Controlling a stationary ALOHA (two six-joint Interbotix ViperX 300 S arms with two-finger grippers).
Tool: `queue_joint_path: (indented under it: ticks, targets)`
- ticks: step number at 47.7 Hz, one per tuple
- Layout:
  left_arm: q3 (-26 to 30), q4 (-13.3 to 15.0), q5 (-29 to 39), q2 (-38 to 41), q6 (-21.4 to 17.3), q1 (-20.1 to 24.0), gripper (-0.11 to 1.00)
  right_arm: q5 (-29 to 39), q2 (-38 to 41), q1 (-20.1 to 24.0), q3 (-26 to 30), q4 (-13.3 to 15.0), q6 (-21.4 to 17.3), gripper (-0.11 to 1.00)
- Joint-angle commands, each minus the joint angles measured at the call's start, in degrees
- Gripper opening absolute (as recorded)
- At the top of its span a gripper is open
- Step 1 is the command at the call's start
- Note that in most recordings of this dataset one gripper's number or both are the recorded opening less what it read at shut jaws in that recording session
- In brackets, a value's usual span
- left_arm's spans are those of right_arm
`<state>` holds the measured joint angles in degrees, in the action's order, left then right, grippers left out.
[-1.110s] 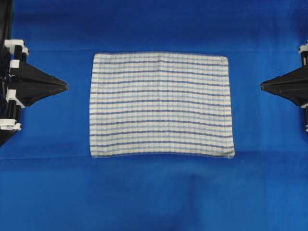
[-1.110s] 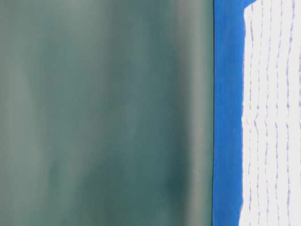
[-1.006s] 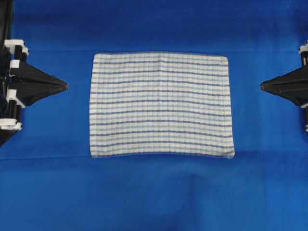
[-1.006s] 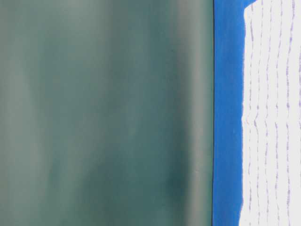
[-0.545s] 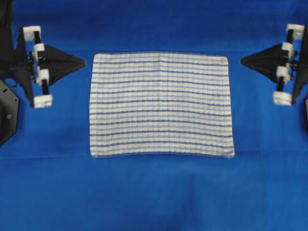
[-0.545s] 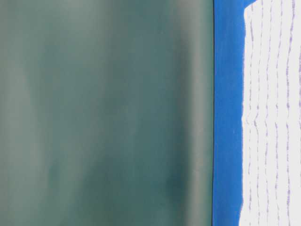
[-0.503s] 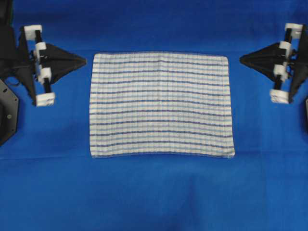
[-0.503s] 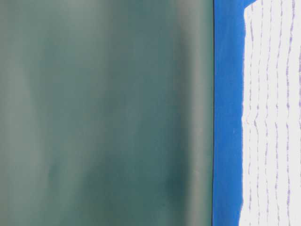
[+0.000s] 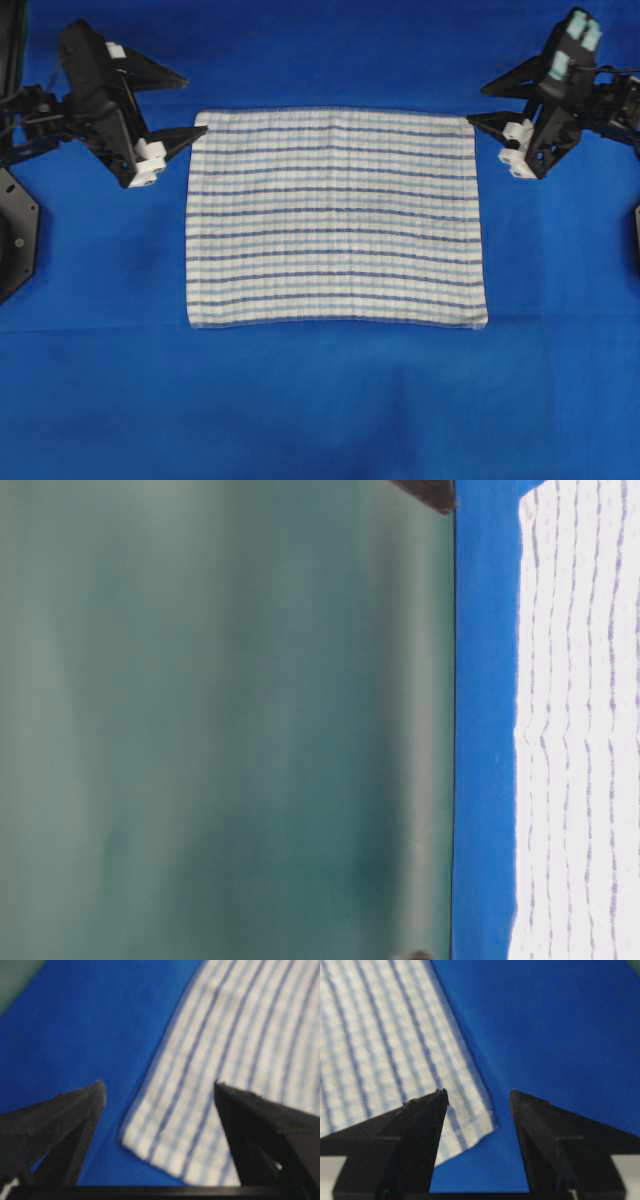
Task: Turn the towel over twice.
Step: 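Move both grippers to the towel's far corners and pinch them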
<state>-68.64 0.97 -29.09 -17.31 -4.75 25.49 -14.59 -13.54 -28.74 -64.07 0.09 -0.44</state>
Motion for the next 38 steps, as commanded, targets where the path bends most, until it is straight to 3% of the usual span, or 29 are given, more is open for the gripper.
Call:
queue_joint_path:
  ticks: [1, 14, 29, 33, 38]
  targets:
    - [1.2, 0.1, -2.5, 3.9, -0.1, 1.2, 0.92, -1.8, 3.0, -0.8, 1.5, -0.3, 0.1, 0.58]
    - [3.0, 0.1, -7.2, 15.5, -0.3, 3.6, 0.92, -4.9, 12.7, -2.2, 3.3, -0.2, 0.5, 0.58]
    - [4.8, 0.1, -8.2, 22.0, -0.2, 6.2, 0.89, -5.4, 15.9, -2.5, 4.5, -0.2, 0.6, 0.56]
    - [5.4, 0.1, -5.8, 22.6, -0.2, 6.2, 0.77, -5.2, 15.9, -2.5, 4.6, -0.2, 0.6, 0.52]
    - [5.8, 0.1, -2.6, 22.9, -0.3, 6.3, 0.47, -4.8, 15.8, -2.5, 4.5, 0.0, 0.7, 0.33]
